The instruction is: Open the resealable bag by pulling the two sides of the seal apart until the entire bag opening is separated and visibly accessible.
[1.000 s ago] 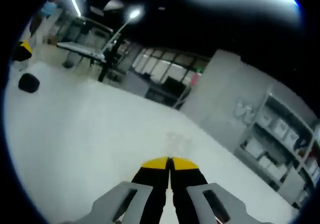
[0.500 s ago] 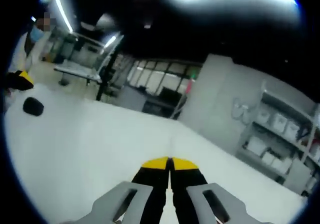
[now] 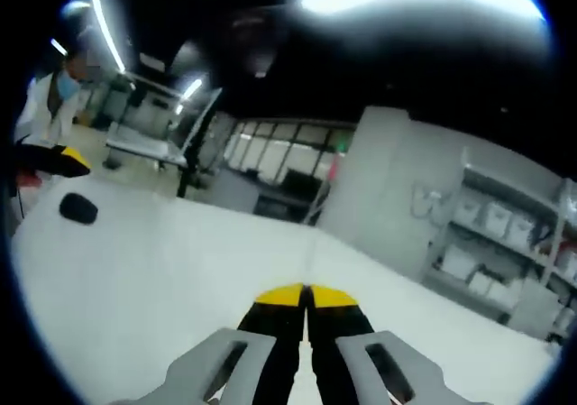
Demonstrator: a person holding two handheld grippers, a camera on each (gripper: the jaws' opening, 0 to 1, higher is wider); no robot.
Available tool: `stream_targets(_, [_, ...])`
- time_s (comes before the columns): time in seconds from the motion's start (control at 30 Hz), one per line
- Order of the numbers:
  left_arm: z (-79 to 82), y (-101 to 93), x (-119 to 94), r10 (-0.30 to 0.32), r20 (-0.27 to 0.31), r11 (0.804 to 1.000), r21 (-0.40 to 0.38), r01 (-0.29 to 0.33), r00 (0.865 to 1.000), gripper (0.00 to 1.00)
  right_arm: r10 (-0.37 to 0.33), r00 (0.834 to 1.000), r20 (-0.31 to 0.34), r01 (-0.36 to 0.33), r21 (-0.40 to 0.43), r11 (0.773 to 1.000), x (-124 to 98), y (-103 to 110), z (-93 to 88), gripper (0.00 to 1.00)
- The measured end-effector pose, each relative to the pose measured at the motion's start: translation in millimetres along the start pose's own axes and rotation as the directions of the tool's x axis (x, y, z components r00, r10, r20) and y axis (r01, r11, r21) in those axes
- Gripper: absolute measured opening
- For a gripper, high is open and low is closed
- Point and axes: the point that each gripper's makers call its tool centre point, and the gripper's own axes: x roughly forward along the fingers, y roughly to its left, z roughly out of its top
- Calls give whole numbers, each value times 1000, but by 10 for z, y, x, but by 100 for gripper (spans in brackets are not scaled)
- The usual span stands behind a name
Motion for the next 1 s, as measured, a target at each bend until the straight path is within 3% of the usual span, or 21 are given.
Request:
stream_targets(0.23, [84,30,-95,-8,29,1000,6,8,1000,96,-23,1000,14,24,-3,1000,-219,5,42,0])
stream_targets(0.4, [38,57,-163,-2,40,1000,-5,2,999,96,-29,999,33,29,-14,999,-333,118,80,0])
stream_targets(0.57, [-2,17,-192,-11,23,1000,-6,11,1000,96,-15,999,39,16,-20,1000,-351,228,92,0])
stream_targets(0.73, [66,-6,-223,-15,41,1000,3,14,999,96,-8,998,56,9,-19,1000,-380,285,141,0])
stream_targets(1.0, [38,-80,-199,-36,30,999,-5,37,999,96,-5,997,74,6,-17,1000,-445,278,176,0])
